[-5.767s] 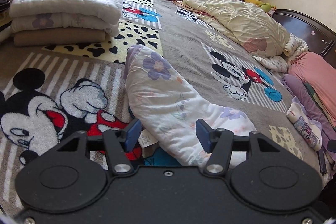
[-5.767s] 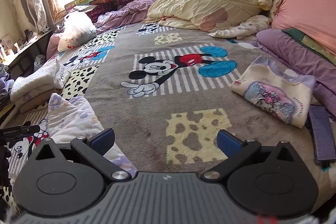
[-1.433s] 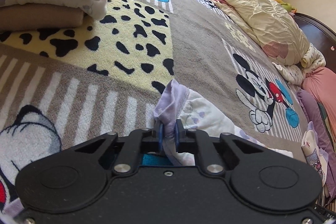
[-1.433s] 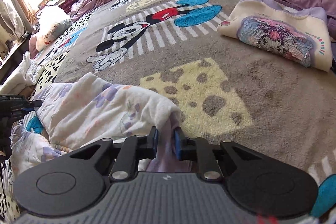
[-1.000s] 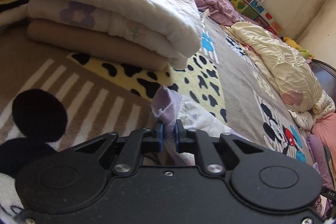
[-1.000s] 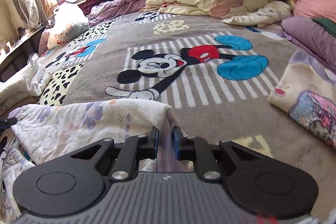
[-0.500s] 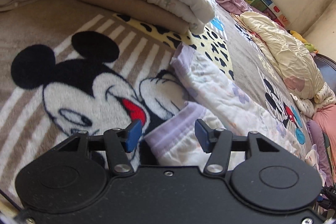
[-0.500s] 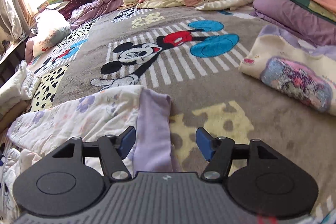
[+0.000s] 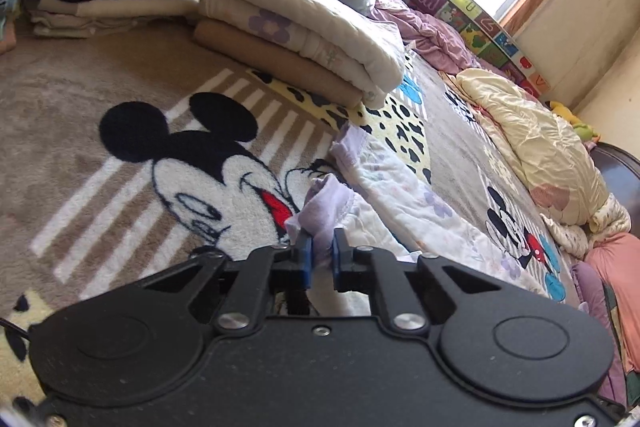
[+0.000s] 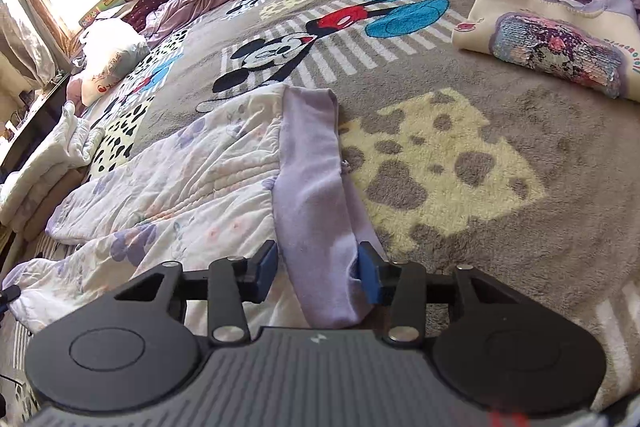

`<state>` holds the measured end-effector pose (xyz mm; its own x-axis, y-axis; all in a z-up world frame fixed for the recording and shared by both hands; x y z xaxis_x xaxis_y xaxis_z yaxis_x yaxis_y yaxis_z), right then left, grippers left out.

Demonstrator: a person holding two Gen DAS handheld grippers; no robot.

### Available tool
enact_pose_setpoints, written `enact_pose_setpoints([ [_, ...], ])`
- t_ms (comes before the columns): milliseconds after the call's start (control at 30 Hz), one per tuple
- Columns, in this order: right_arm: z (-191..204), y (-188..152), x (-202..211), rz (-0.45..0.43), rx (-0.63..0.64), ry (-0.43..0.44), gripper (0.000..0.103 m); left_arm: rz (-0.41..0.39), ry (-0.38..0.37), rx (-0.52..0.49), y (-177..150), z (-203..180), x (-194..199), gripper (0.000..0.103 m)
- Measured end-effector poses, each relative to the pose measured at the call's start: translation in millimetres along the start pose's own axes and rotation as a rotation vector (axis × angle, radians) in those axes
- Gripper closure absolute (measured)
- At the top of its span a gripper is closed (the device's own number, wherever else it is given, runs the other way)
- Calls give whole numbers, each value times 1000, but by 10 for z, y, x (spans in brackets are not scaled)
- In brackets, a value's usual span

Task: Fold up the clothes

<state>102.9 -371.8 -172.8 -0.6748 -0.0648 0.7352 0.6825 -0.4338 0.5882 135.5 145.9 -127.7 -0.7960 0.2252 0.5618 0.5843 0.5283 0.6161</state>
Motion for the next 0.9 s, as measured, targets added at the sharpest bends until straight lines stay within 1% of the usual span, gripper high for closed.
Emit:
enact_pose_setpoints([
  [100, 34, -44, -21, 20, 24, -9, 57, 69, 52, 5, -150, 139, -114, 91],
  [167, 44, -93, -37, 25, 54, -34, 57, 99, 95, 26, -237, 258, -183, 67],
  [200, 43, -102, -25, 24, 55, -40, 57, 90, 89, 33, -244, 272, -158, 65],
  [233, 30, -109, 0, 25, 45, -44, 57, 80, 82, 39, -251, 287, -132, 59],
  [267, 13, -115, 27, 27, 32, -48, 54, 72, 76, 46, -257, 301, -109, 58],
  [300, -11, -135, 49, 31, 11, -47, 48, 69, 81, 53, -254, 312, -100, 58],
  [367, -63, -183, 90, 40, -33, -44, 41, 37, 103, 55, -220, 311, -61, 58],
  [467, -114, -288, 67, 62, -100, -15, 39, -16, 115, 46, -127, 261, -18, 58],
  [500, -101, -313, 63, 54, -106, -15, 40, -13, 95, 48, -77, 224, -54, 58],
  [533, -69, -323, 62, 45, -97, -15, 46, -10, 76, 49, -25, 183, -95, 58],
  [567, -24, -327, 56, 44, -94, 2, 68, -7, 54, 46, 54, 114, -175, 58],
  [600, 11, -329, 41, 53, -105, 36, 84, -3, 39, 41, 120, 52, -257, 58],
  [700, 122, -324, 64, 38, -67, 14, 85, 12, 23, 50, 325, -98, -603, 58],
  [767, 122, -333, 129, 30, -49, 14, 86, 35, 8, 80, 419, -141, -848, 58],
  [867, -1, -350, 198, 39, -70, 30, 87, 64, 10, 108, 534, -194, -1225, 58],
  [900, -33, -359, 198, 49, -75, 34, 87, 63, 4, 116, 553, -195, -1273, 58],
])
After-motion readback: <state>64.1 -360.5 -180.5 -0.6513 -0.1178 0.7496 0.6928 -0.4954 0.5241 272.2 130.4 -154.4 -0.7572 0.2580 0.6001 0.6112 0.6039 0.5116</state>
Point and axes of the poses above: each gripper's, at about its wrist camera, not at the fingertips, and x roughly against the way its jaws point, z to its left, y to its top, the point moved 4 cm from there along -x, roughly the way its jaws point, and after that the axes turned 4 degrees about -y, right-handed, at the moved point
